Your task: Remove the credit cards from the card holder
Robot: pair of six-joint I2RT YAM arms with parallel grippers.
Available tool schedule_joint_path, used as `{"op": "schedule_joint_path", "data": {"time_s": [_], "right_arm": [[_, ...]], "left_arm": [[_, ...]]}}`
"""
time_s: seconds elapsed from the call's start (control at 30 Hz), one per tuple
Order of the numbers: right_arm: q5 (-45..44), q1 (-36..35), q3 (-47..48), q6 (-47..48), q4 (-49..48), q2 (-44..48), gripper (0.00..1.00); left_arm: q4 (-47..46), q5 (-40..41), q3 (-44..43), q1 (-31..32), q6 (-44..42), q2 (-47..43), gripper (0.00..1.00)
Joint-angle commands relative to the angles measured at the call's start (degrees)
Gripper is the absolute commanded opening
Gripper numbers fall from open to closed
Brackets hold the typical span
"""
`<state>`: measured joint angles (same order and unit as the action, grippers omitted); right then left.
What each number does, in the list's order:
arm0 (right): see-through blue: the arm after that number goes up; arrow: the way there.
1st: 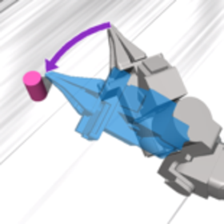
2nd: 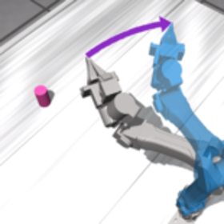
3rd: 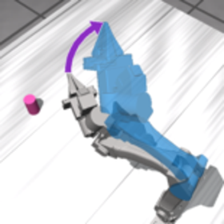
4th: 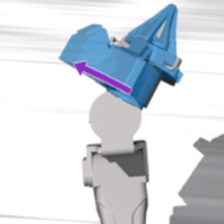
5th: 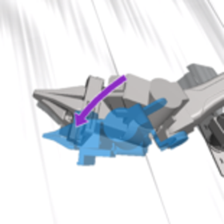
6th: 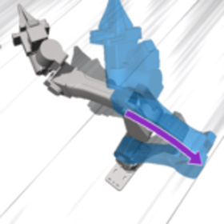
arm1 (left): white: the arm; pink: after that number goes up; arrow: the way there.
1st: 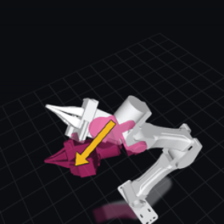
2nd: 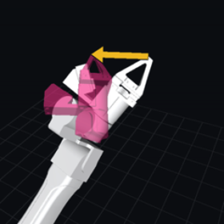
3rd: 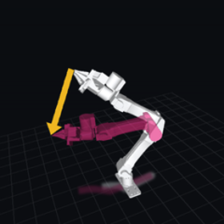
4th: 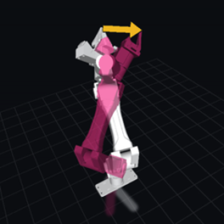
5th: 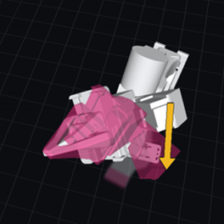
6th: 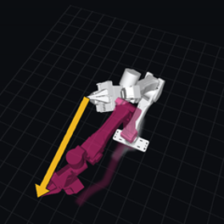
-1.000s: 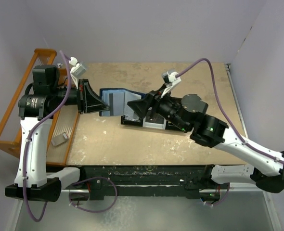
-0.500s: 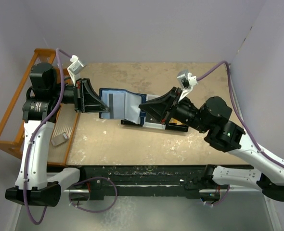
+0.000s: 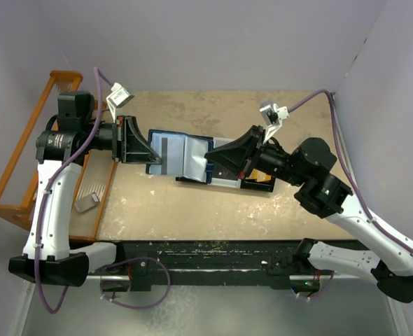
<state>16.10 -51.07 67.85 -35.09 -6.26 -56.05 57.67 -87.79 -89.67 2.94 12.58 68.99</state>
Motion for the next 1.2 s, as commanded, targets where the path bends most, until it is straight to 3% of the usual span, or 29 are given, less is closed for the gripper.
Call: {"op": "schedule_joint_path", "data": {"time_s": [0.0, 0.3, 0.57, 0.7, 0.8, 0.9, 0.97, 1.1, 1.17], "right_arm": [[7.06, 0.20, -1.52, -4.47, -8.09, 2.17, 0.00], [9.37, 0.34, -1.25, -7.27, -10.13, 1.93, 0.00], [0.56, 0.70, -3.56, -2.75, -1.60, 5.38, 0.01], [-1.34, 0.80, -4.05, -0.09, 0.96, 4.63, 0.46], [0.58, 0.80, -2.31, 0.90, -0.49, 2.73, 0.97], [2.74, 0.80, -0.71, 1.47, -2.75, 0.42, 1.00], [4.27, 0.80, 0.50, 1.82, -2.98, -1.49, 1.00], [3.93, 0.80, 3.22, 2.19, -2.80, -4.48, 1.00], [3.20, 0.81, 4.74, 3.29, -2.02, -5.09, 1.00]], "left_arm": [[0.43, -15.31, -3.23, 2.58, -2.20, -0.87, 0.00], [-0.44, -15.31, -4.89, 4.45, -0.76, -0.52, 0.00], [-2.99, -15.31, -7.10, 5.76, 1.71, -0.64, 0.00], [-7.97, -14.35, -4.28, 5.69, 4.82, -1.06, 0.00], [-14.83, -9.04, -0.69, 5.61, 9.32, -3.11, 0.00], [-25.97, -3.97, 4.36, 5.54, 16.07, -5.83, 0.00], [-25.71, -1.71, 4.33, 5.33, 14.63, -5.78, 0.00], [-4.19, 9.66, -2.91, 5.23, -5.79, -2.82, 0.00], [1.37, 17.69, -3.85, 5.23, -10.94, -2.23, 0.00]]}}
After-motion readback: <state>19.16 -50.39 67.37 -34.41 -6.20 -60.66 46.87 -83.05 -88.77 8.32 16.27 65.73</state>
